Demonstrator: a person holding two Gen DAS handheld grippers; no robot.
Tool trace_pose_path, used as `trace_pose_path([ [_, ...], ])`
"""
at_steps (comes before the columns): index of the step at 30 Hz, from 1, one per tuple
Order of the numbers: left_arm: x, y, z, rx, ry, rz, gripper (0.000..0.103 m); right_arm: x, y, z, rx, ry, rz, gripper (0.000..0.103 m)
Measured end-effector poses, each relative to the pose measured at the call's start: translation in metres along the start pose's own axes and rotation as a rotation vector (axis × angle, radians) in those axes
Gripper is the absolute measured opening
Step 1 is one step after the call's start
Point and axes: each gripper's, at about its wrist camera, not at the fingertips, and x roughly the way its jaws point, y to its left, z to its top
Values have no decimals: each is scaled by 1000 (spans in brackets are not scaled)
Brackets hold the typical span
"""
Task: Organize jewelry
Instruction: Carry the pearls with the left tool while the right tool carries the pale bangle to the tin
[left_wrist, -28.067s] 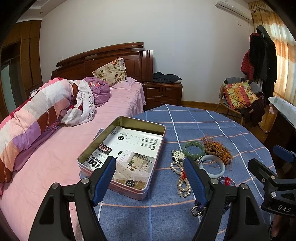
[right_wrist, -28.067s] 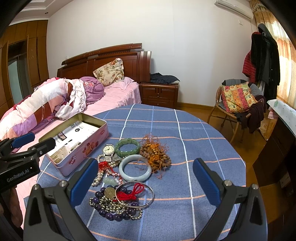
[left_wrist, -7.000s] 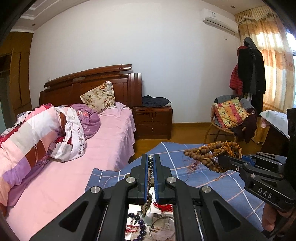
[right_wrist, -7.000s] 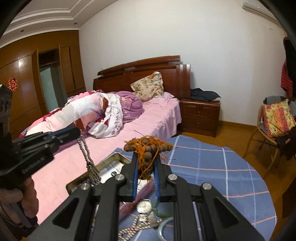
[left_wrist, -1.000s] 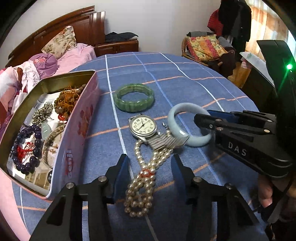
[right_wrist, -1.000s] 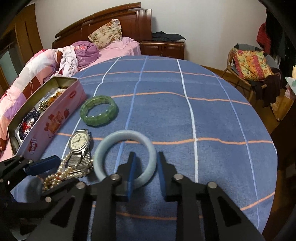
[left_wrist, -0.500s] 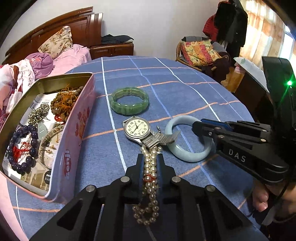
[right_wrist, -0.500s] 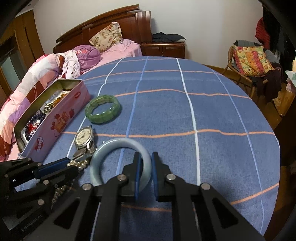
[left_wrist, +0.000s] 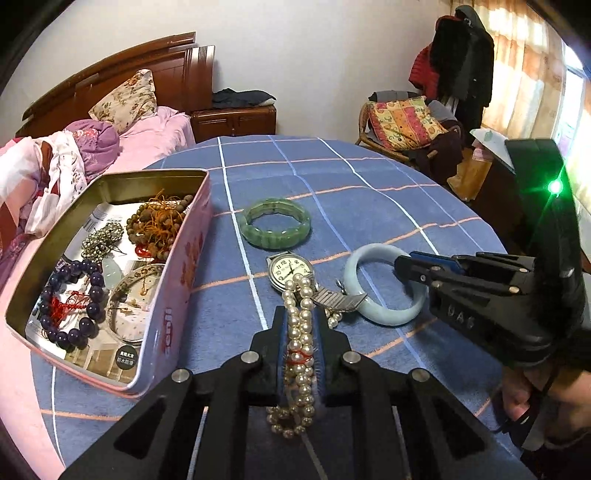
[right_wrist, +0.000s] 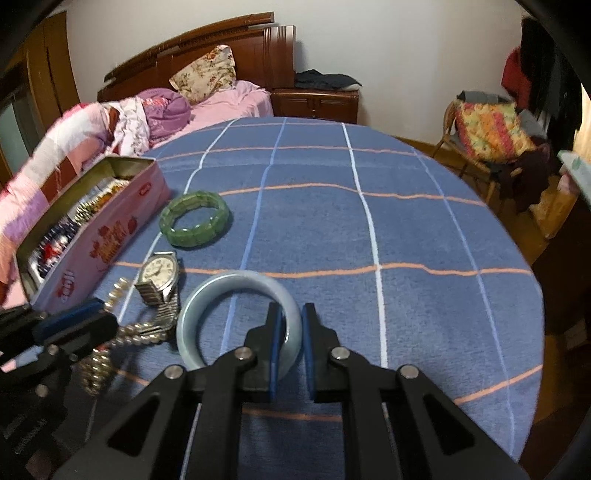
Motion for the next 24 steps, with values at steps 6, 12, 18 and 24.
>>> trace_pose_path([
  [6,-13,3,4,-8,-44,4,12,-1,-11,0,12,2,-44,13],
  [12,-23,5,10,-15,-83,-2,12,-4,-26,-1,51,0,-58,13],
  [18,-38,6,17,-28,-126,-8,12,-11,-21,-2,43,-27,-57,13],
  [24,-58,9,31,-29,-186,2,12,-19,-15,1,16,-55,-66,13],
])
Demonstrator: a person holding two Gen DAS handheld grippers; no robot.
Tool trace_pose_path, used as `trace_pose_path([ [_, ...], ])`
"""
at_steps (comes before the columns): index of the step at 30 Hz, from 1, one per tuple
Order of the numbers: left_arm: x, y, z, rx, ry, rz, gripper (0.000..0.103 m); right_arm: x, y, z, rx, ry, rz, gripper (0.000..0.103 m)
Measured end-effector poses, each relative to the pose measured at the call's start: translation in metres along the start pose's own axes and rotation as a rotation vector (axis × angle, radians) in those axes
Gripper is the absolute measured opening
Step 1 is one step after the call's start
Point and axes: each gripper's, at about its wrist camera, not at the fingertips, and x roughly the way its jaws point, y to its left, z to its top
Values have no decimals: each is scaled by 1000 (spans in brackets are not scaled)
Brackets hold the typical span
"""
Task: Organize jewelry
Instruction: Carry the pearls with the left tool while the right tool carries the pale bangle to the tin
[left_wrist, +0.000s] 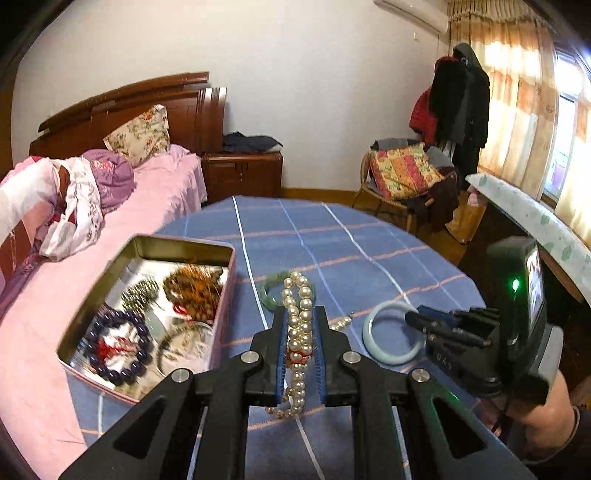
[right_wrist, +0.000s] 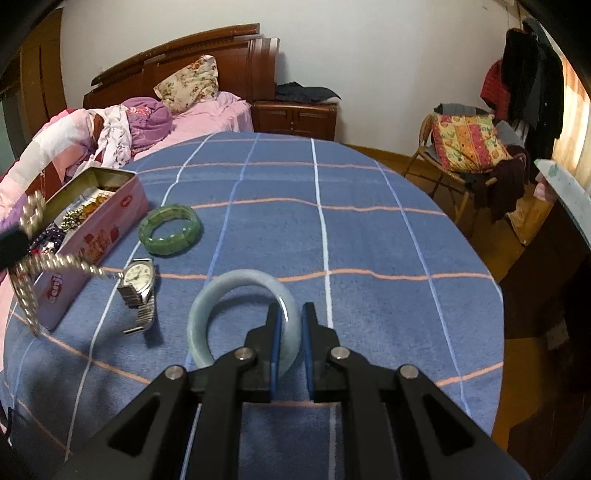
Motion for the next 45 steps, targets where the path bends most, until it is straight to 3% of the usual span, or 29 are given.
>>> trace_pose_path([
  [19,-33,26,41,-4,-133,64,12,-38,24,37,-44,-134,47,14],
  [45,-25,96,48,-64,-117,229,12,-42,109,87,-179,-221,204,14],
])
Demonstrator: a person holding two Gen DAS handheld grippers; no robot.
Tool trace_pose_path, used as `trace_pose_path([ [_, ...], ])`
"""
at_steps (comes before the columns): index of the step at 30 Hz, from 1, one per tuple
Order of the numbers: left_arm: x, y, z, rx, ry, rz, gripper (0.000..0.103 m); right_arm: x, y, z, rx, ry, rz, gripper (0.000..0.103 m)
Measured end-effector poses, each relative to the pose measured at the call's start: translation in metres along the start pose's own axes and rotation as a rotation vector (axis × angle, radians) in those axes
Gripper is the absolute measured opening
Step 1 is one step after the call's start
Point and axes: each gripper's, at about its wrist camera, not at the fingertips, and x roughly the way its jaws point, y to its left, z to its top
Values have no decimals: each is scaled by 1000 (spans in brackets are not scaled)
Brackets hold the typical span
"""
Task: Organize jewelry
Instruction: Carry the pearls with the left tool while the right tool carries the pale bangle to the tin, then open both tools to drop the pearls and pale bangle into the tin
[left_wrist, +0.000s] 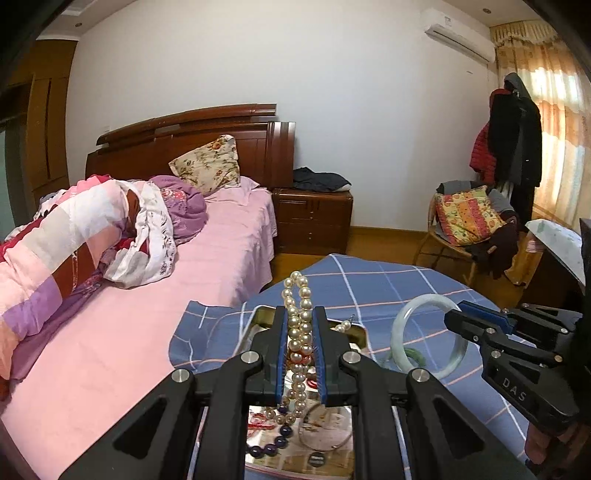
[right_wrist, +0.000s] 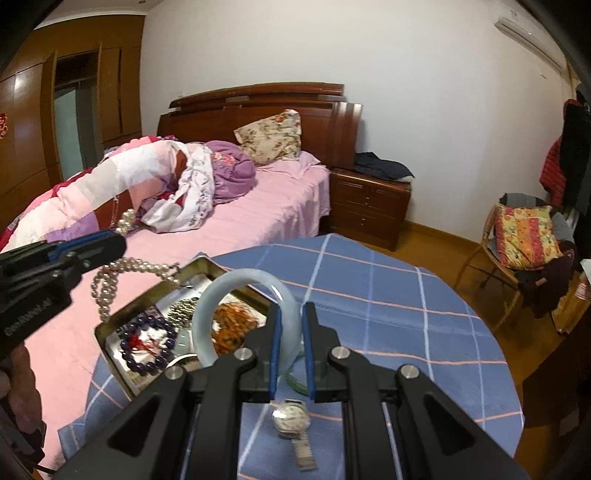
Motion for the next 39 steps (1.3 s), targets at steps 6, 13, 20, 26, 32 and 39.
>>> trace_pose_path([
  [6,10,10,-1,-8,17,28,12,9,16,1,-12,10,33,14],
  [13,19,20,-2,-15,33,47,12,20,30,4,-26,21,59,14],
  [20,28,27,-3,-19,52,61,12,30,38,5,-27,35,82,14],
  [26,35,29,-6,-18,68,65,12,38,42,2,-24,50,96,14],
  [32,44,32,-11,-21,96,70,12,47,46,-2,-24,74,116,14],
  [39,56,35,-22,-27,138,69,12,56,50,-9,-26,107,136,14],
])
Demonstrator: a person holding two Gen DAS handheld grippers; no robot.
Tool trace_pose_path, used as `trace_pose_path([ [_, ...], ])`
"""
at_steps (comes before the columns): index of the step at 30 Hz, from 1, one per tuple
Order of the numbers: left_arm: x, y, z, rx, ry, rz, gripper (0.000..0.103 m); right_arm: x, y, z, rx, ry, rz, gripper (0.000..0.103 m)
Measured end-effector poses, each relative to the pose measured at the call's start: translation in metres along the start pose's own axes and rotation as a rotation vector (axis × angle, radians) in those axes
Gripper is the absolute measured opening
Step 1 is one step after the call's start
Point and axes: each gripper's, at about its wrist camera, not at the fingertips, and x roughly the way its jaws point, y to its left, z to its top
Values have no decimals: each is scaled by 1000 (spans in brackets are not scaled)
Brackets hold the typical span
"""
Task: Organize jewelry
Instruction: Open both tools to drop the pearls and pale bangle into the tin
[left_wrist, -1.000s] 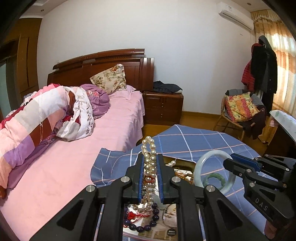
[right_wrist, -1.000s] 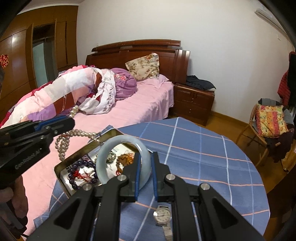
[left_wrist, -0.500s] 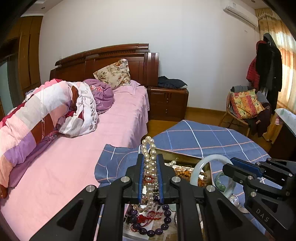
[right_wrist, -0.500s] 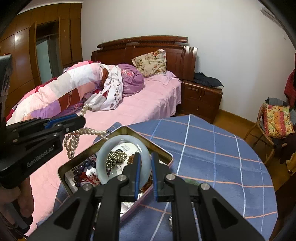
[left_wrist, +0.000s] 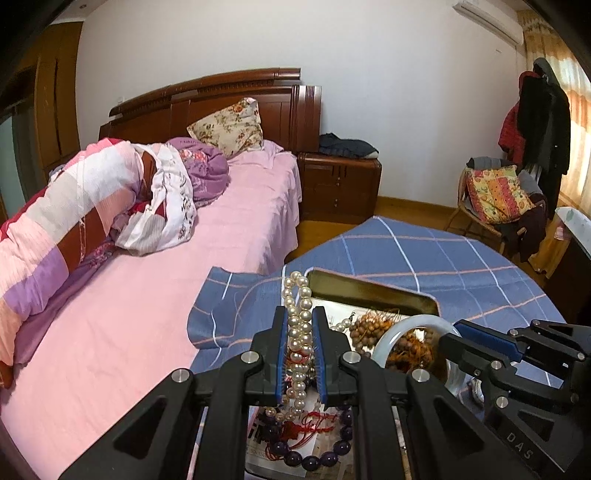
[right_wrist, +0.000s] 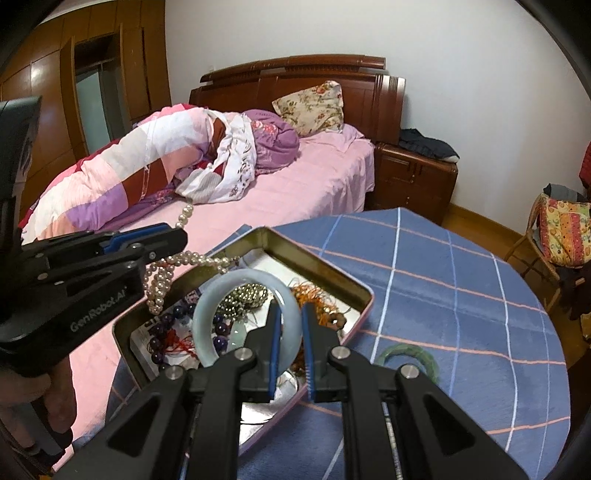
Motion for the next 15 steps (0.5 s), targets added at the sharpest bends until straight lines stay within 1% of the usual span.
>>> trace_pose_path([
  [8,9,-2,-11,6,44,5,12,17,5,-9,-14,60,27,14],
  [13,12,-4,-14,12,59,10,13,22,7,-13,-8,78,36,15],
  [15,13,-5,-15,8,63,1,13,23,5,-13,4,84,53,15],
])
